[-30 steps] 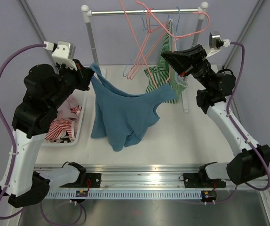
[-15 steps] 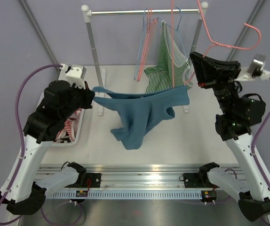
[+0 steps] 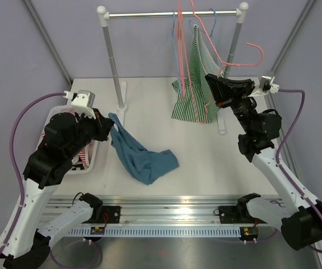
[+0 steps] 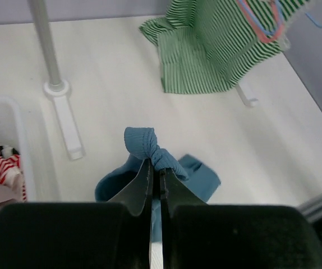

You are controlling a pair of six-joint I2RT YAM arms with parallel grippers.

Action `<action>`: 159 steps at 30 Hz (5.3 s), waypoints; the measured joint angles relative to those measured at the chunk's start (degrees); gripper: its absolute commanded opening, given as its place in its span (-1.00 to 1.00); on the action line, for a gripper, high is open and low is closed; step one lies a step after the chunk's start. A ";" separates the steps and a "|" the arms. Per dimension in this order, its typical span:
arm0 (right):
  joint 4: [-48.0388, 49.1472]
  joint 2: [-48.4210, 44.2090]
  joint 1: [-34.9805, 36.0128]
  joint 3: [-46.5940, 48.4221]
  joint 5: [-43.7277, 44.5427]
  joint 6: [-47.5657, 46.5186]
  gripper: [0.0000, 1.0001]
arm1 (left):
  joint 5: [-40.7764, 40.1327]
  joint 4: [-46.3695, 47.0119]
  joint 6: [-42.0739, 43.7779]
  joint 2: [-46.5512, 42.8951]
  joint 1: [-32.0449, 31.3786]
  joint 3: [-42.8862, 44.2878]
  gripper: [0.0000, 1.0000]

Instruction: Remove the tank top from the hanger

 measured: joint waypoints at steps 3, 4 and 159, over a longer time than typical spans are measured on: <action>-17.81 -2.82 0.00 7.61 1.46 -3.98 -1.00 | -4.94 -0.42 -0.83 0.68 0.02 0.15 -1.00; -26.51 -3.52 0.00 12.48 2.01 -5.95 -1.00 | -6.14 -0.79 -1.07 1.31 0.11 0.13 -1.00; -105.44 40.74 -7.56 85.44 15.85 -35.87 0.60 | 9.84 -1.99 -14.58 38.82 46.95 11.17 0.98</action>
